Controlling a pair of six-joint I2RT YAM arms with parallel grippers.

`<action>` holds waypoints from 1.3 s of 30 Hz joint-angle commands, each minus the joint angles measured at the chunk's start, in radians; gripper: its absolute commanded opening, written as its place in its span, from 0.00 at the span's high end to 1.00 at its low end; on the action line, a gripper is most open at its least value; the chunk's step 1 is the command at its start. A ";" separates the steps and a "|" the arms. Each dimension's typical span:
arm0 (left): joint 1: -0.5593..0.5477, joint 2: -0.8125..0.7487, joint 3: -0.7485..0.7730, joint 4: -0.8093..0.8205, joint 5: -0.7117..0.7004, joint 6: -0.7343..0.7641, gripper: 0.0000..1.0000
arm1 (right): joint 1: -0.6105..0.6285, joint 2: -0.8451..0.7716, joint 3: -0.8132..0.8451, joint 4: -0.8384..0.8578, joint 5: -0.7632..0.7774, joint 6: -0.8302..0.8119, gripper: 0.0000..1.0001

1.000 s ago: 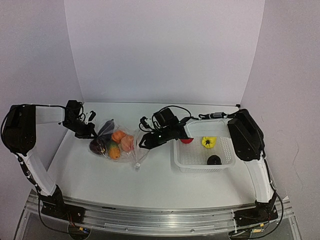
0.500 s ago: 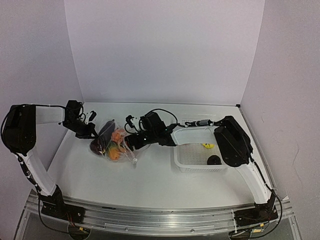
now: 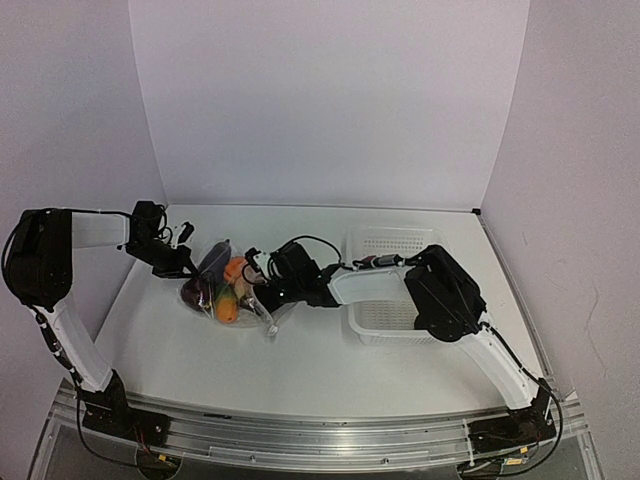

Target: Open the zip-top bag and remove the fake food

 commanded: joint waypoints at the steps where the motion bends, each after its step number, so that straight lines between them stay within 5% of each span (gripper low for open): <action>1: -0.003 0.018 -0.012 -0.053 0.021 0.005 1.00 | 0.008 -0.052 -0.024 0.036 0.013 -0.024 0.51; 4: -0.002 0.020 -0.008 -0.053 0.014 -0.001 1.00 | 0.008 -0.131 -0.096 0.073 0.021 -0.043 0.65; 9: 0.006 0.016 -0.007 -0.044 -0.012 -0.031 1.00 | 0.003 -0.287 -0.234 0.078 -0.024 -0.079 0.73; 16: 0.019 0.017 -0.013 -0.039 -0.025 -0.073 1.00 | -0.049 -0.562 -0.459 -0.064 -0.162 -0.113 0.74; 24: 0.019 0.020 -0.022 -0.039 0.000 -0.088 1.00 | -0.120 -0.783 -0.641 -0.184 -0.108 -0.112 0.73; 27: 0.019 0.013 -0.022 -0.046 0.017 -0.094 1.00 | -0.150 -0.835 -0.622 -0.307 0.011 -0.038 0.72; 32: 0.019 0.003 -0.022 -0.048 0.033 -0.105 1.00 | -0.227 -0.836 -0.511 -0.779 0.291 0.196 0.67; 39: 0.019 0.005 -0.032 -0.042 0.039 -0.106 1.00 | -0.237 -0.737 -0.431 -1.044 0.225 0.395 0.52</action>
